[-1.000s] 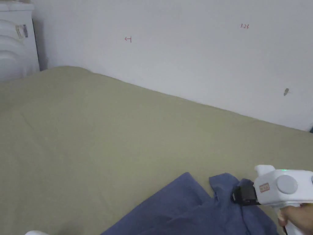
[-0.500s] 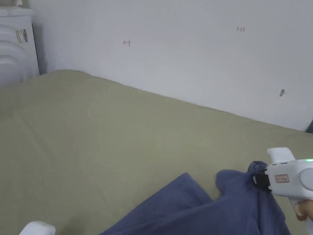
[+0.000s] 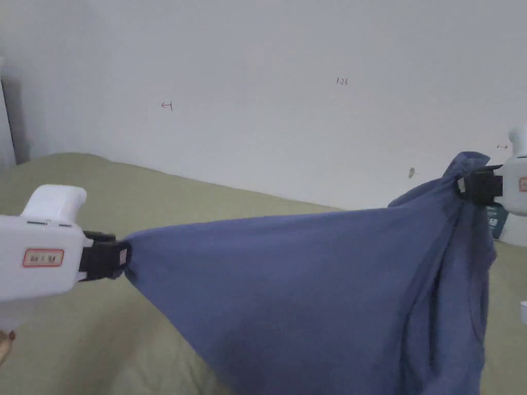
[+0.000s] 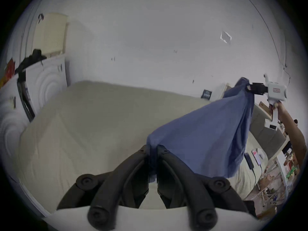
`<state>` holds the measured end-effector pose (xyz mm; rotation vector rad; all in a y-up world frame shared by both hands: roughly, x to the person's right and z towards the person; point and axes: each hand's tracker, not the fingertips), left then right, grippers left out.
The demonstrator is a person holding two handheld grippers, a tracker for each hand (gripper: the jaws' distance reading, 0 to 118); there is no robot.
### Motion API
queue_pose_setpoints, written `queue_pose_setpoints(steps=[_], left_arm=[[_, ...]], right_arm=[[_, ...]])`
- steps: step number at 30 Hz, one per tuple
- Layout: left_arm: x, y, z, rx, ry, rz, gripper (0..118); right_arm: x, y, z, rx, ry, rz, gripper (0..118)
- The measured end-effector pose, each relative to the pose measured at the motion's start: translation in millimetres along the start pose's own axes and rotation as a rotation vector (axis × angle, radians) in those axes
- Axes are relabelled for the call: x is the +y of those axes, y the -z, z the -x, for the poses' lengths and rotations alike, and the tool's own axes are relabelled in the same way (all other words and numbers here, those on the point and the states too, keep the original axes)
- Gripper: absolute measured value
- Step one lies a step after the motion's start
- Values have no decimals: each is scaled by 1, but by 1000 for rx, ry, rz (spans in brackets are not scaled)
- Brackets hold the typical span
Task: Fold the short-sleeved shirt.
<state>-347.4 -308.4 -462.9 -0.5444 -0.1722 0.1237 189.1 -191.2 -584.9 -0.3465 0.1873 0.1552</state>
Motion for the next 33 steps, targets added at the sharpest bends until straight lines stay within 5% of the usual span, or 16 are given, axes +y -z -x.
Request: queue_pose_setpoints(steps=[4, 17, 33], left_arm=[[63, 21, -7, 30, 81, -54, 6], [215, 59, -35, 168, 158, -242, 5], [247, 67, -12, 232, 151, -369, 5]], right_arm=[[34, -2, -15, -34, 22, -73, 6], [102, 18, -34, -125, -82, -301, 6], [126, 26, -27, -59, -113, -448, 6]])
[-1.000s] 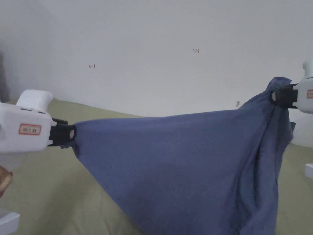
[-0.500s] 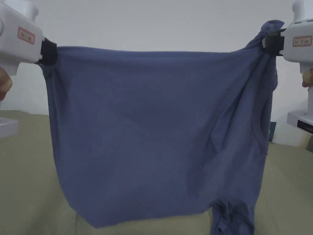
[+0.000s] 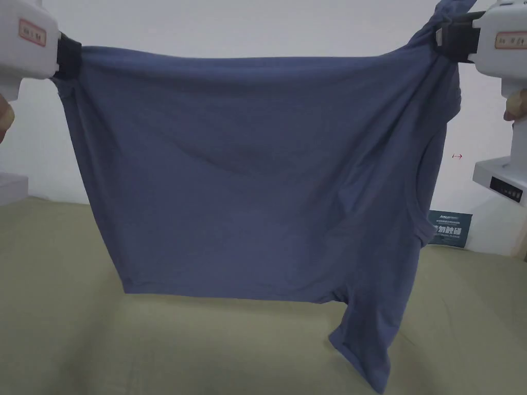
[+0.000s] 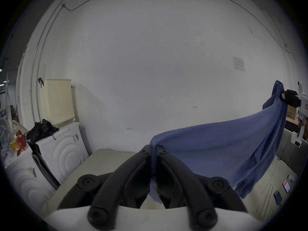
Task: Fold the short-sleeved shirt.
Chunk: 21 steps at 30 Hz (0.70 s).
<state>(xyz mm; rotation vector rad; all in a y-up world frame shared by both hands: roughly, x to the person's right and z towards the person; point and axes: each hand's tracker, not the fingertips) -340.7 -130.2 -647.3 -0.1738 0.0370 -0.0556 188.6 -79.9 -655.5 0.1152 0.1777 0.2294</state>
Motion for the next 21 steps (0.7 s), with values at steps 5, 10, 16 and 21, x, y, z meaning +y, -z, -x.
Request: queue_pose_setpoints(steps=[5, 10, 16, 21], left_arm=[[-41, -13, 10, -13, 1, 32, 5], [-97, -44, 14, -42, 19, 103, 5], [-170, -105, 12, -99, 4, 172, 6], [-222, -179, 5, -139, -29, 209, 6]], right_arm=[[-34, -23, 17, 28, -8, 45, 6], [-85, -69, 31, 43, 53, 147, 6], [-150, -158, 58, 42, 118, 295, 6], [-187, -242, 74, 56, 181, 341, 6]])
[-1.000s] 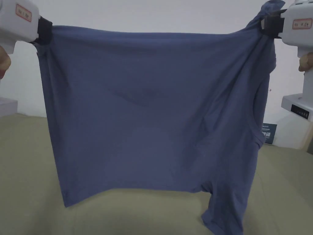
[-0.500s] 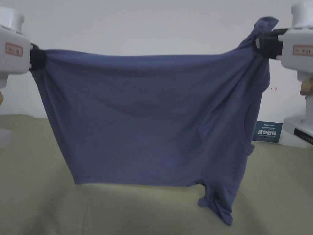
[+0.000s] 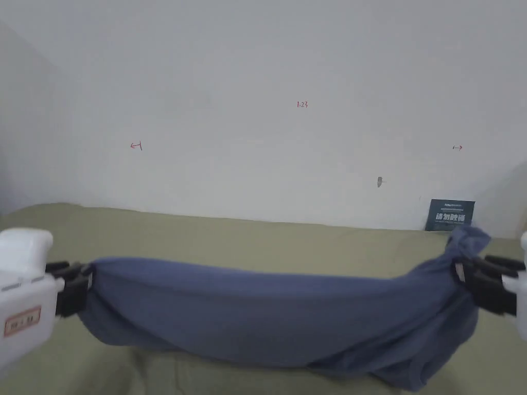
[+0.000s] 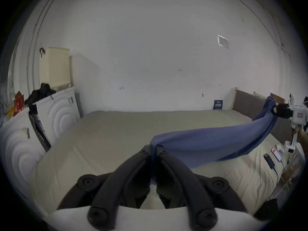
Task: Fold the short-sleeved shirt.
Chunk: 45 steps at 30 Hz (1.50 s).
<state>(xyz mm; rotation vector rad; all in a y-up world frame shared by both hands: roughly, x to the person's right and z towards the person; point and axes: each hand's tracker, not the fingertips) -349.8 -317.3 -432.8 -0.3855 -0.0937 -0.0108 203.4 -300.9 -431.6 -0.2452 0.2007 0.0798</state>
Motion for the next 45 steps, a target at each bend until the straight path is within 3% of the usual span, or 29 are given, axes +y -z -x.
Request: queue_pose_setpoints(steps=[7, 11, 18, 23, 27, 28, 29, 30, 31, 32, 33, 35, 42, 43, 44, 45], left_arm=[[-93, -57, -6, -32, -32, 59, 5], [-142, -66, 2, -45, -43, 129, 6], [-193, -75, 2, -50, -78, 228, 6], [-218, -71, -4, -54, -64, 294, 6], [-235, -67, -1, -73, -81, 340, 10], [-237, -67, 0, -67, -100, 358, 22], [-238, -68, 1, -41, -136, 389, 46], [-237, -67, 4, -14, -183, 436, 79], [-234, -69, 7, -2, -241, 464, 92], [-232, -73, 9, 1, -284, 461, 93], [-220, -85, 2, -9, -316, 434, 93], [-203, -100, -3, -27, -326, 393, 93], [-152, -127, -43, 13, -162, 279, 89], [-151, -127, -47, 4, -157, 265, 82], [-150, -126, -52, 0, -154, 267, 68], [-154, -122, -52, 1, -154, 274, 31]], right_arm=[[-86, -78, 23, 6, 60, 63, 6], [-127, -101, 29, 4, 139, 127, 6], [-181, -115, 39, 12, 189, 307, 6], [-208, -111, 36, -45, 277, 400, 6], [-212, -105, 36, -82, 275, 483, 8], [-212, -104, 35, -77, 293, 502, 13], [-210, -104, 36, -85, 304, 511, 23], [-207, -107, 37, -97, 311, 519, 47], [-205, -108, 37, -105, 316, 520, 73], [-204, -111, 36, -117, 319, 518, 97], [-201, -113, 36, -127, 323, 518, 112], [-189, -120, 41, -150, 326, 485, 110], [-157, -130, 59, -217, 281, 382, 109], [-157, -128, 63, -229, 257, 388, 104], [-158, -127, 66, -252, 234, 402, 91], [-160, -126, 70, -266, 201, 418, 60]])
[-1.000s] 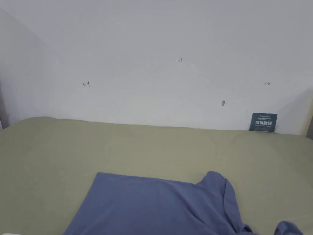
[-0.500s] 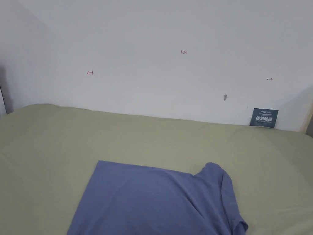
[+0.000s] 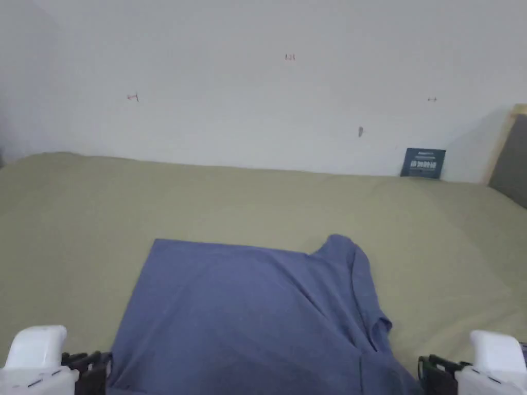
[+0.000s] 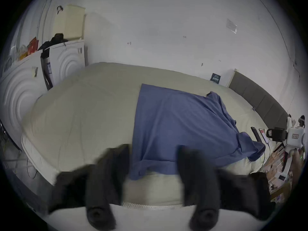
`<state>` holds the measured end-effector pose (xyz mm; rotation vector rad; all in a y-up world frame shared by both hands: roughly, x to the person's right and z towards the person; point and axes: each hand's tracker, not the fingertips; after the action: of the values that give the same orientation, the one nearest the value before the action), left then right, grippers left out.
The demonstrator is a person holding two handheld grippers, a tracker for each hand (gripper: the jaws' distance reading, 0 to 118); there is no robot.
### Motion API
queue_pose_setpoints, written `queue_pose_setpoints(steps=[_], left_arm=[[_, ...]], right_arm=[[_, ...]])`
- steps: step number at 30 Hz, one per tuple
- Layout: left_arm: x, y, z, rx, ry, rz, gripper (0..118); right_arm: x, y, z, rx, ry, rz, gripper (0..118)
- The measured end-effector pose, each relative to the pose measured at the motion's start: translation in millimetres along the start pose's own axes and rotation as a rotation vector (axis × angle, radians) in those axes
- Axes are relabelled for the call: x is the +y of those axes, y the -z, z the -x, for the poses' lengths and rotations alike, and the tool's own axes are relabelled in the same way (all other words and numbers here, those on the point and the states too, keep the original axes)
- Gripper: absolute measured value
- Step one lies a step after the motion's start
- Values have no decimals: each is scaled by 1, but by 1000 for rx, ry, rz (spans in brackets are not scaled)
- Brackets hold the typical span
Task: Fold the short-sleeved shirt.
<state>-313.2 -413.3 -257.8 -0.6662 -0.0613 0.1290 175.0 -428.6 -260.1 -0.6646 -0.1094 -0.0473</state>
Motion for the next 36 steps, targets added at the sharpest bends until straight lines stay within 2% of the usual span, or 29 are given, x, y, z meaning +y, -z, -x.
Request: queue_pose_setpoints(steps=[1, 2, 6, 8, 15, 16, 17, 18, 19, 20, 21, 24, 26, 28, 29, 30, 31, 32, 33, 34, 35, 36], left_arm=[[-1, 4, -3, 30, 6, 33, 6], [-3, 4, -5, 35, -4, 39, 6], [-17, 8, -4, -19, -23, 87, 1], [-23, 8, -5, -2, 10, 101, 1], [-33, -2, 26, -42, -13, 71, 2], [-35, 7, 40, -48, -21, 72, 12], [-36, 9, 44, -40, -27, 74, 32], [-35, 11, 49, -29, -27, 77, 72], [-35, 16, 53, -2, -28, 82, 96], [-37, 24, 55, 16, -32, 90, 104], [-38, 29, 57, 12, -35, 93, 105], [-42, 52, 61, -39, -36, 116, 105], [-45, 73, 60, -24, 3, 157, 105], [-48, 93, 60, -7, 20, 163, 95], [-49, 102, 62, -8, 18, 167, 78], [-49, 111, 66, -13, 8, 187, 40], [-50, 118, 72, -60, -27, 228, 13], [-54, 124, 77, -104, -80, 237, 12], [-54, 125, 80, -79, -100, 223, 12], [-53, 122, 83, -91, -105, 189, 11], [-51, 120, 86, -100, -105, 179, 10], [-52, 106, 72, -95, -95, 174, 9]], right_arm=[[-3, 4, 5, -19, -21, 13, 27], [-7, 6, 7, -8, -11, 16, 0], [-21, 4, 12, 27, 12, 38, 0], [-28, 1, 15, 25, 16, 36, 0], [-32, -9, 13, 68, 15, 33, 0], [-32, -10, 12, 74, 17, 34, 0], [-32, -12, 12, 79, 21, 35, 0], [-32, -12, 12, 85, 24, 35, 0], [-32, -12, 12, 88, 24, 34, 0], [-33, -12, 12, 88, 22, 33, 0], [-33, -13, 12, 87, 20, 34, 0], [-33, -12, 9, 99, 33, 40, 0], [-33, -12, 8, 98, 38, 44, 0], [-32, -12, 6, 97, 40, 50, 0], [-32, -11, 4, 98, 48, 53, 0], [-33, -10, 1, 105, 62, 57, 0], [-33, -9, -2, 113, 79, 63, 0], [-34, -7, -5, 114, 101, 65, 1], [-34, -5, -8, 123, 123, 62, 9], [-35, -3, -12, 131, 134, 58, 31], [-35, 0, -15, 128, 137, 64, 65], [-35, 4, -17, 121, 147, 84, 108]])
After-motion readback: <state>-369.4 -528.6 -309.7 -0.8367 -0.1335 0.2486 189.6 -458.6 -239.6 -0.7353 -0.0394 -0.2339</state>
